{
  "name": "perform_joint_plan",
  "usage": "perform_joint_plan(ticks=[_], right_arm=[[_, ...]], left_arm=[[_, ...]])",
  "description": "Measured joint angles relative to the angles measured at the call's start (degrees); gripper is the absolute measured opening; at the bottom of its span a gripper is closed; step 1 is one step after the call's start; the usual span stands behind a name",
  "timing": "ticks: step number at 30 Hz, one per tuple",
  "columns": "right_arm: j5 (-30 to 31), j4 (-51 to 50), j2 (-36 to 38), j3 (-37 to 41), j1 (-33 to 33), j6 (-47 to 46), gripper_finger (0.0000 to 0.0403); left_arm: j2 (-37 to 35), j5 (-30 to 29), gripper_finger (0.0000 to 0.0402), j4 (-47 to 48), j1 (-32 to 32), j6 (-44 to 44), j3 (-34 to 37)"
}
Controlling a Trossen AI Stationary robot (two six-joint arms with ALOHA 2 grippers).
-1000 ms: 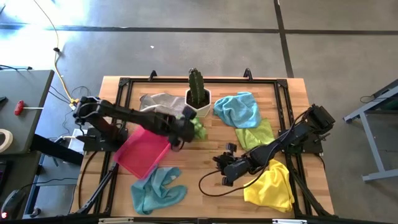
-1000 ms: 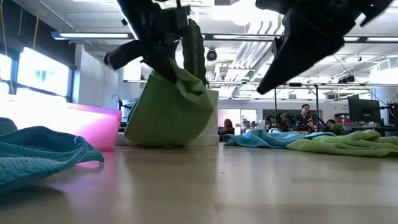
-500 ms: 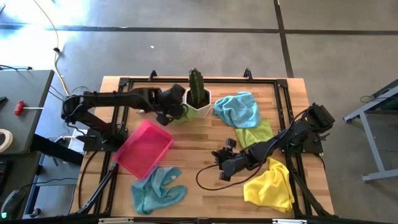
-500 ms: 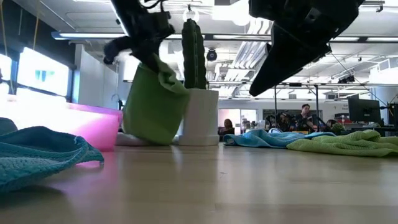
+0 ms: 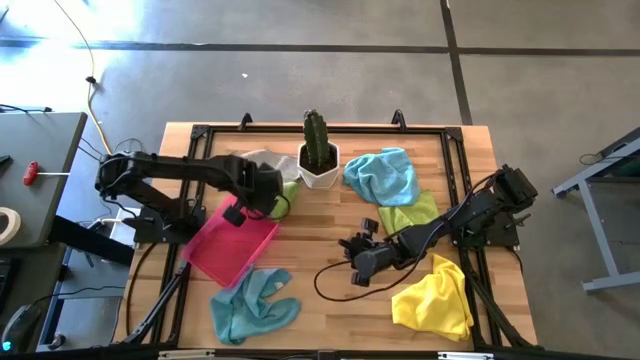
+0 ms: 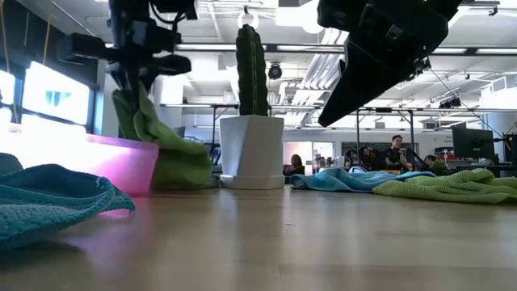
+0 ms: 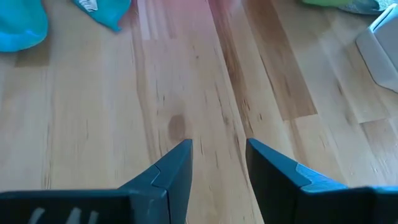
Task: Fold microfiber towels
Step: Put the green towel in the pink bin
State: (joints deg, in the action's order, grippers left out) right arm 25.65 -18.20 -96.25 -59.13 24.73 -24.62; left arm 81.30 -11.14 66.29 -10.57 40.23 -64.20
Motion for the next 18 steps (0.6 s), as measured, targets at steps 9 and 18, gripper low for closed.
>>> perform_joint_plan(ticks=[9,18], right_arm=[[0.8,2.9,0.0,0.0,0.0,2.0,0.0142],[11.4,14.7,0.0,0.0,1.3,20.2,0.0142]], left_arm=[[0.0,-8.5,0.0000,-13.5,1.3,-9.2,0.0],[0.0,7.9,0.0000,-22.9,4.8,-35.1,0.0]])
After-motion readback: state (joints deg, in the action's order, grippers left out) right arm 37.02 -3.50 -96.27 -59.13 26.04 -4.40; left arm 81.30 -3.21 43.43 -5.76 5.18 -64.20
